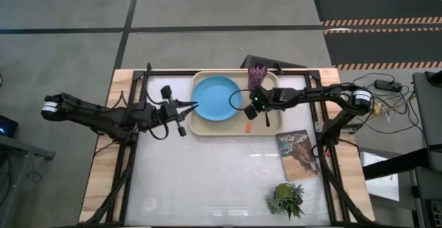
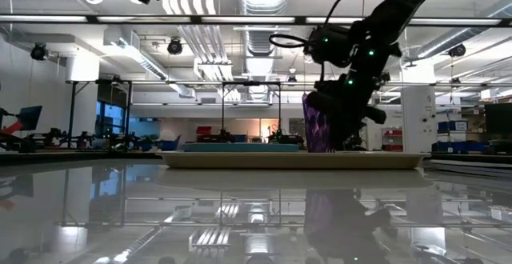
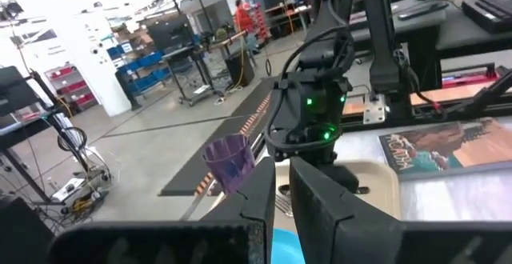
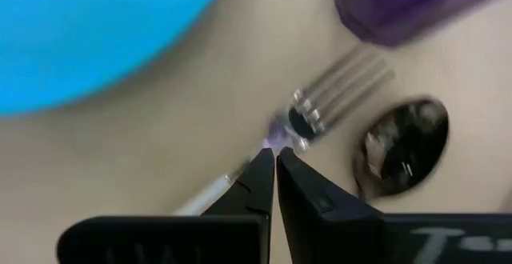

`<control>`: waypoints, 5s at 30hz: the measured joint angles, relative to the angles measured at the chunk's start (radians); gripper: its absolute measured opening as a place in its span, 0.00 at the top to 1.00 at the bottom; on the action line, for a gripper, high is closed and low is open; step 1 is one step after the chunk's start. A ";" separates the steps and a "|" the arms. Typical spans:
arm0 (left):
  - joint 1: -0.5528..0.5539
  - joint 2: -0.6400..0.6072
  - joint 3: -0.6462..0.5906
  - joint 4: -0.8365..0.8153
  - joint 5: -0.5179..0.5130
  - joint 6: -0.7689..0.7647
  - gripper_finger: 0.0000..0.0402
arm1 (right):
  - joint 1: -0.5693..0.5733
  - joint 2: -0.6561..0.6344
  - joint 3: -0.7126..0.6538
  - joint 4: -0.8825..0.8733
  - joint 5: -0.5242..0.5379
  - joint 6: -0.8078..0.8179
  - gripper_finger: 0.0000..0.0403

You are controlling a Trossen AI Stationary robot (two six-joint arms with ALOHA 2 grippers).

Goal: Pick and place plate/cup/fork/spoon on tray
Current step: Put the orange fork to the right of the plate on the tray, then adjust the black spoon

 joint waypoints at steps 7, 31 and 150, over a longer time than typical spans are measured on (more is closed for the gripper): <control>-0.001 -0.031 -0.019 0.000 0.000 -0.001 0.94 | 0.000 0.085 0.096 -0.074 0.112 -0.001 0.98; 0.000 -0.037 -0.041 0.020 -0.002 0.006 0.94 | 0.001 0.198 0.154 -0.056 0.130 -0.136 0.98; 0.000 -0.036 -0.047 0.040 -0.003 0.051 0.94 | -0.039 0.100 -0.075 0.278 0.047 -0.213 0.98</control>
